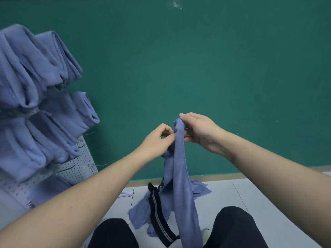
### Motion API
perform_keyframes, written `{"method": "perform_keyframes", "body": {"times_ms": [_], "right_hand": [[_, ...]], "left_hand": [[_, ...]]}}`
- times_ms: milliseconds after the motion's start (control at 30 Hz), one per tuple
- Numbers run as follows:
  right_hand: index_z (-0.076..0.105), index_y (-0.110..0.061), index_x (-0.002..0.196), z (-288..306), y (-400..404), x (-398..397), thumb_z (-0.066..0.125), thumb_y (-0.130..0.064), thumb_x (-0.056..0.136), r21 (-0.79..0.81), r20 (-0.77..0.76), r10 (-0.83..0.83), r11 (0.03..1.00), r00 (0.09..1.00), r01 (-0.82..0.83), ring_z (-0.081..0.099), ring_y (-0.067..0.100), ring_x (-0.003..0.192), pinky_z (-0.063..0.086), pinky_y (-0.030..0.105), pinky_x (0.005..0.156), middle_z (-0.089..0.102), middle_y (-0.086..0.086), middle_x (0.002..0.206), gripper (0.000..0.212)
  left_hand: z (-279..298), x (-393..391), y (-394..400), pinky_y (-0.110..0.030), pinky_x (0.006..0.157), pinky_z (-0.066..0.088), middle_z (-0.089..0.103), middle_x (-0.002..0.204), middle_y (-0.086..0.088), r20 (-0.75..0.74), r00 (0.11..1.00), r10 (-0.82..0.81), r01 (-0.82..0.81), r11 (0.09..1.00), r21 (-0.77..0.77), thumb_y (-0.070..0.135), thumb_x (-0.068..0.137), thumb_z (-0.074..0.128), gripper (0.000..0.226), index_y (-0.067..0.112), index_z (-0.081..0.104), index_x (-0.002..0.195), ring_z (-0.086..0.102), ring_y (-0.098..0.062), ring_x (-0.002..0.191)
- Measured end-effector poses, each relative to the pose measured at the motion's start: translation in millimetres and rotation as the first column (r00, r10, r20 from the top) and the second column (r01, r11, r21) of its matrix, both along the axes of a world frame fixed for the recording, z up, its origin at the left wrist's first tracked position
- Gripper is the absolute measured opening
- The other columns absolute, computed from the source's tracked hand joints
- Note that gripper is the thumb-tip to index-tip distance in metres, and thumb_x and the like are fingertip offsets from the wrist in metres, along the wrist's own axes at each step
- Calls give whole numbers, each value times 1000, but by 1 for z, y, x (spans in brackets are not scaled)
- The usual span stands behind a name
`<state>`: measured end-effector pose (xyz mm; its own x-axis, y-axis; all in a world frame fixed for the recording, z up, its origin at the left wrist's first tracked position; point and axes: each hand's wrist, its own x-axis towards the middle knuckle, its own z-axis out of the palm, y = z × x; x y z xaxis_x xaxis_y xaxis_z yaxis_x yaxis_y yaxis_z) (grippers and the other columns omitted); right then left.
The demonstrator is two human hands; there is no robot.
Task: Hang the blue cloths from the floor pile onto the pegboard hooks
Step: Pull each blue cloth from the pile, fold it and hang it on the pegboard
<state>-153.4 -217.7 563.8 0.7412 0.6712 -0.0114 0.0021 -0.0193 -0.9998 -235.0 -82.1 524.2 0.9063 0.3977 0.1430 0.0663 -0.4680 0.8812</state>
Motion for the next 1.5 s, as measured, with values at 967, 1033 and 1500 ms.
{"method": "perform_keyframes", "body": {"times_ms": [967,1033,1500], "right_hand": [[37,-25,67,15,-54,70,66,-16,82,-395,403,-153,860,902,322,33,19,67,22,29,52,38,2,70,34],[37,-24,69,7,-49,68,64,-15,84,-359,457,-206,847,865,392,32,19,65,20,29,51,38,3,70,31],[58,-10,75,-20,3,15,72,-28,89,-280,297,-63,948,953,149,66,17,60,63,39,59,64,6,67,27]], "left_hand": [[-8,-18,63,-23,47,27,44,56,7,-311,945,-100,21,969,-248,38,87,75,45,24,49,54,36,-9,49],[-5,-19,59,-23,53,38,57,66,2,-290,950,-117,6,934,-357,36,88,75,31,23,58,65,48,-12,58],[9,7,0,-20,54,50,64,62,5,-213,975,-57,-94,767,-635,17,94,68,14,18,63,81,57,-7,55]]}}
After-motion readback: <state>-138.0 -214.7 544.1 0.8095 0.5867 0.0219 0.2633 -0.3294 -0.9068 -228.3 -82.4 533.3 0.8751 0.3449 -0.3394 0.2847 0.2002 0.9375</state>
